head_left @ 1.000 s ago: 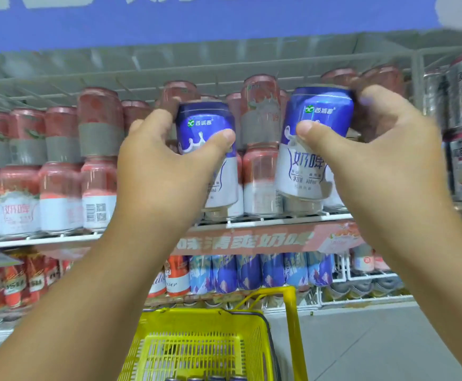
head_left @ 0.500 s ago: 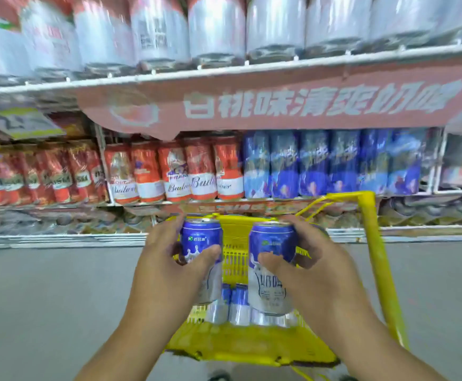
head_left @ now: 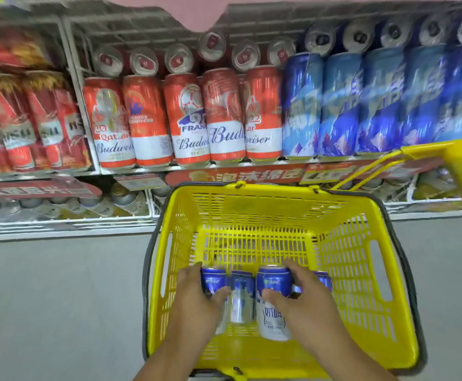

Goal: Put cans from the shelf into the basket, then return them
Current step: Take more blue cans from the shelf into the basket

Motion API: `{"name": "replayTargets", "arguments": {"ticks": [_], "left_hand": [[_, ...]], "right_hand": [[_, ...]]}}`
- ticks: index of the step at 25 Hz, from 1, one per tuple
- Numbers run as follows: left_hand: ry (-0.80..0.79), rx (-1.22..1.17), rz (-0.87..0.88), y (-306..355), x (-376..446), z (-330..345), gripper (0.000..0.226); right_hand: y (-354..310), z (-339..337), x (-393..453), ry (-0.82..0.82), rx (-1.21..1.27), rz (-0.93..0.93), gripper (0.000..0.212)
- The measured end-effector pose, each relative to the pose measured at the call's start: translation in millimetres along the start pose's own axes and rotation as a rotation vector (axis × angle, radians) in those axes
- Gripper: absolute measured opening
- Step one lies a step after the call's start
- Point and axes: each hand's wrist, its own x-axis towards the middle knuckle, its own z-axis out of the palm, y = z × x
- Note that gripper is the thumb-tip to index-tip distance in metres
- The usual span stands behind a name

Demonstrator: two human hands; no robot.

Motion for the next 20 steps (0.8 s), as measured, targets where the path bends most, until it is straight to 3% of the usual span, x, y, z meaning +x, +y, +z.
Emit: {"name": "replayTargets", "arguments": {"ticks": [4,11,17,20], "left_hand": [[-0.080,0.053,-0.118,-26,29,24,0.050],[-0.161,0.113,-0.110,-44,51,39,0.062],[-0.156,0.143,-0.164,-47,59,45,0.053],[-0.161,0.151,-0.181,-47,61,45,0.057]], "right_hand": [[22,18,20,-0.028,-0.091,0.052,0.078],[32,41,39,-0.060,-0.166,0.078,0.082],[27,50,37,-0.042,-0.169,0.123,0.068],[27,52,33,-0.033,-0.200,0.108,0.071]]}}
